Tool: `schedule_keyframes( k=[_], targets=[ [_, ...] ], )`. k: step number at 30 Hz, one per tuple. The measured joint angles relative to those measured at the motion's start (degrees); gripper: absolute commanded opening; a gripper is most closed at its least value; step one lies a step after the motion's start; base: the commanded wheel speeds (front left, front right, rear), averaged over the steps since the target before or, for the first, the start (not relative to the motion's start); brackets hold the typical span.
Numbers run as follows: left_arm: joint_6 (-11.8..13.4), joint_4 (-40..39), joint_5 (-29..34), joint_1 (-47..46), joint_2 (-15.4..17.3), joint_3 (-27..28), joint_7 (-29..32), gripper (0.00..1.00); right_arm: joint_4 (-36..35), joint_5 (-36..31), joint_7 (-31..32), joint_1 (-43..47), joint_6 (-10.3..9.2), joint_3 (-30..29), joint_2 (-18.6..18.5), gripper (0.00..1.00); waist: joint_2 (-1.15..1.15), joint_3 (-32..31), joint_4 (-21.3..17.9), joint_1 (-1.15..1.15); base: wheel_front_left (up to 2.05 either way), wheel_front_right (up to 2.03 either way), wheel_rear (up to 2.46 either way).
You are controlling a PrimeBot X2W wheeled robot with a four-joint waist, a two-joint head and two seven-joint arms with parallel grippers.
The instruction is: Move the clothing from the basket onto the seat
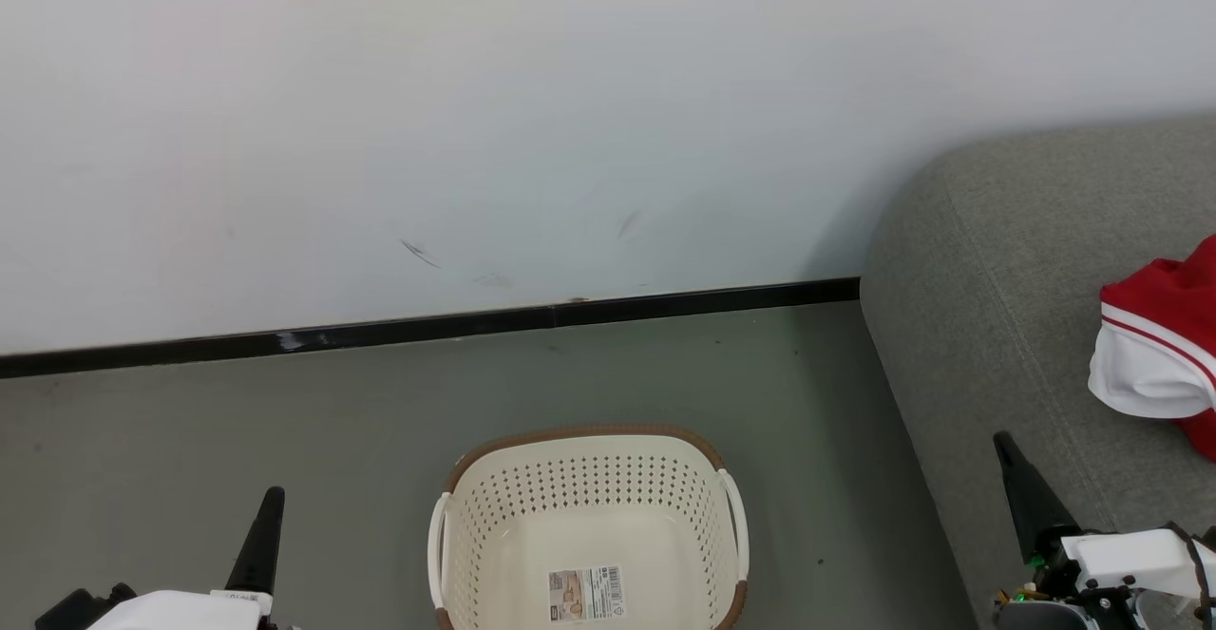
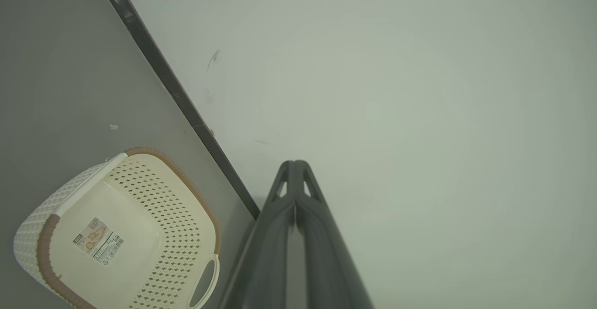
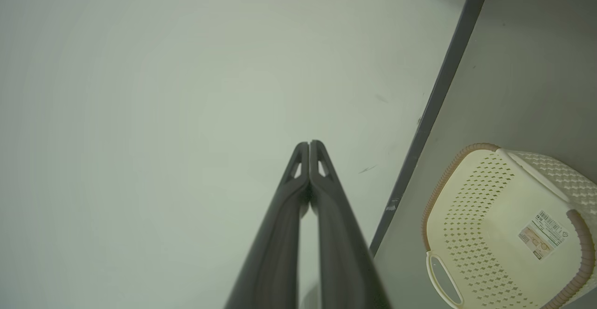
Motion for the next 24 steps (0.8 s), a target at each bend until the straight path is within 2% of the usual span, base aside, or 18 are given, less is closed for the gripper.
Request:
schedule_keyframes(
  k=[11,24],
  targets=[
    [-2.30,0.16,-8.00,-0.98,-0.99,2.42,2.03,0.00,0.55,9.72,1.55,-1.47,0.00,-0.34,-0.53,0.00,0.00,0.25,-0.05,0.00,0.00,0.00,0.00],
    [-2.76,0.45,-8.36,-1.16,-1.02,2.61,2.04,0.00,0.89,10.34,1.56,-1.61,0.00,-0.44,-0.63,0.00,0.00,0.25,-0.05,-0.01,0.00,0.00,0.00]
  ],
)
